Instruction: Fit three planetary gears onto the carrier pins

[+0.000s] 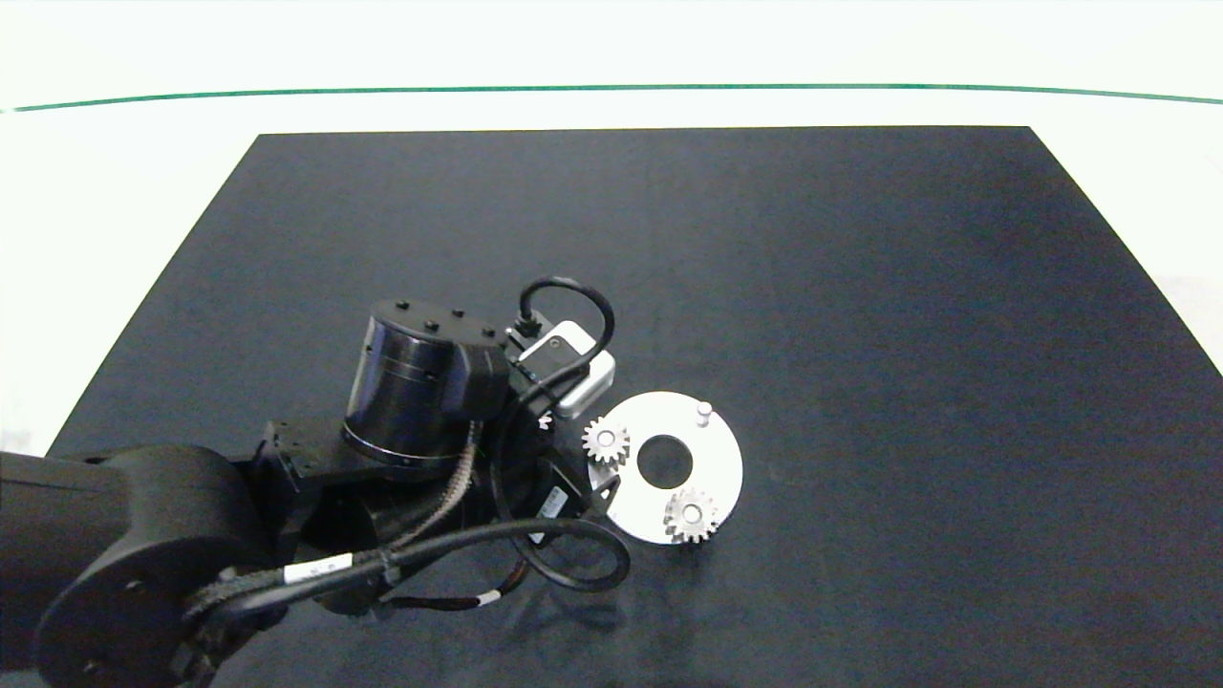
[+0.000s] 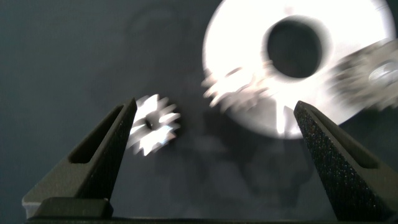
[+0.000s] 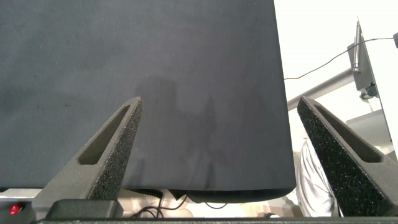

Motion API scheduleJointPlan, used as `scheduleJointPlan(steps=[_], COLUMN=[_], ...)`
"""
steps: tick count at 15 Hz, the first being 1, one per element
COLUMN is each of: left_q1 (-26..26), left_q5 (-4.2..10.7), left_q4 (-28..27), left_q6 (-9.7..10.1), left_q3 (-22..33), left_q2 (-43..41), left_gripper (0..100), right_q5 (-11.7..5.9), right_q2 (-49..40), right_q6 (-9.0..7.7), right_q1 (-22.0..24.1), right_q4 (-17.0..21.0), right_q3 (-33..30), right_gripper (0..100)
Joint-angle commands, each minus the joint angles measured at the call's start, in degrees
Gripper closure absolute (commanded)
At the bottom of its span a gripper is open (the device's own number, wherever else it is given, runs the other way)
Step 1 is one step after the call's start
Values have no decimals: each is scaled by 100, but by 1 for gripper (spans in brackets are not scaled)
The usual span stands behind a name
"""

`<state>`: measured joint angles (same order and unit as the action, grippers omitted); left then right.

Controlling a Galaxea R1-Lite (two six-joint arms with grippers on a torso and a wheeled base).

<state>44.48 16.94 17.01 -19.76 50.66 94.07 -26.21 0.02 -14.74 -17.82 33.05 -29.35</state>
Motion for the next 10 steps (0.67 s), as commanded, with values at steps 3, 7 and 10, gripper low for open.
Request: scheduleJointPlan(steps=[3,7,10], left_q1=[-643,-643,-722], left_q5=[-455,-490,-473], left_q4=[-83,-31,31], left_q6=[-81,-81,-89], left_q3=[-39,-83,-127], left_q2=[-487,-302,-153], left_gripper=[0,0,0], right_q5=[-16,-16,-25], right_q2=[15,6,-2], right_q6=[-12,-20,-20], right_q1=[-2,-2,-2], right_q4=[17,17,17], right_q3=[0,-53,-97], right_gripper=[0,0,0])
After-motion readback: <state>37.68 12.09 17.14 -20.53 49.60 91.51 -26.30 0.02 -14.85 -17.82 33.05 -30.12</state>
